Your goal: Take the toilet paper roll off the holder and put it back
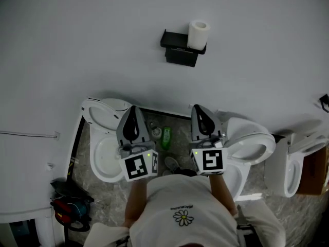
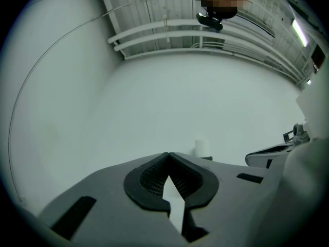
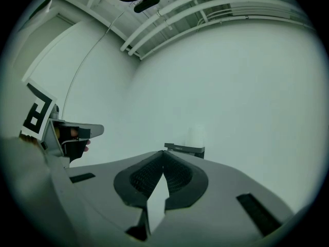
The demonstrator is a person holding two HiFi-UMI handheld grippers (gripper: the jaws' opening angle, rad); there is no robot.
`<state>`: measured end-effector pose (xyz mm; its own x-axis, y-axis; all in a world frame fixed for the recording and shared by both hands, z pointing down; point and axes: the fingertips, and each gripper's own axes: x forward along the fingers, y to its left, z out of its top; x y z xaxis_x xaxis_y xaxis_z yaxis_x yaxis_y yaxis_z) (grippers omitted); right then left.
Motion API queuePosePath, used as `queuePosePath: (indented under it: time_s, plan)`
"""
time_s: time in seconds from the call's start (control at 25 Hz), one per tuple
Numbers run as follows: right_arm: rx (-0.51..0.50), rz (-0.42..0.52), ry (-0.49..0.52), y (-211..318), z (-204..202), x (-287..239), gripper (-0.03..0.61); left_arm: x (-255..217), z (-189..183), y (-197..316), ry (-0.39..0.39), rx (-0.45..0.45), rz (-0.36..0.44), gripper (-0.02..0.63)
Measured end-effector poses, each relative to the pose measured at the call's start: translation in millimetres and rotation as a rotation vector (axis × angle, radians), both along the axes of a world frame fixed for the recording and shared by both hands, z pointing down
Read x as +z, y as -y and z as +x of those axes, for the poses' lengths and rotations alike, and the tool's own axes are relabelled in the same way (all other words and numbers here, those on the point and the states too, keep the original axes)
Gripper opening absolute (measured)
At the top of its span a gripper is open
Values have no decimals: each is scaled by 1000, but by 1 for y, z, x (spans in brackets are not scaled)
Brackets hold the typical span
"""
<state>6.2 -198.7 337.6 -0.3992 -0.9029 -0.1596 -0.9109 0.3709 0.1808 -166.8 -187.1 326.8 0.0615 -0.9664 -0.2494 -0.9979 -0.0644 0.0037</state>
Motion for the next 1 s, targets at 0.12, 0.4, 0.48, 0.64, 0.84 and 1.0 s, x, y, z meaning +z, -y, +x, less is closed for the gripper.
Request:
queuePosePath:
  time_s: [0.12,0.4,0.48,0.64,0.84,1.0]
  plan:
    - [-2,-17,12,5,6,4,9,0,7,9,2,10,-3,18]
    - [2,-82,61,11,16,21,9,2,19,22,4,34,-9,17]
    - [7,-90,75,13,19,24,9,3,20,25,6,38,-11,17]
    - [10,-74,41,21,21,17,9,3,23,31,7,44,-17,17]
    - [16,-44,40,41,22,-10,11,-1,23,40,8,50,-20,17]
    - [-11,36,24,71,14,-57,20,-5,22,50,18,58,-11,17]
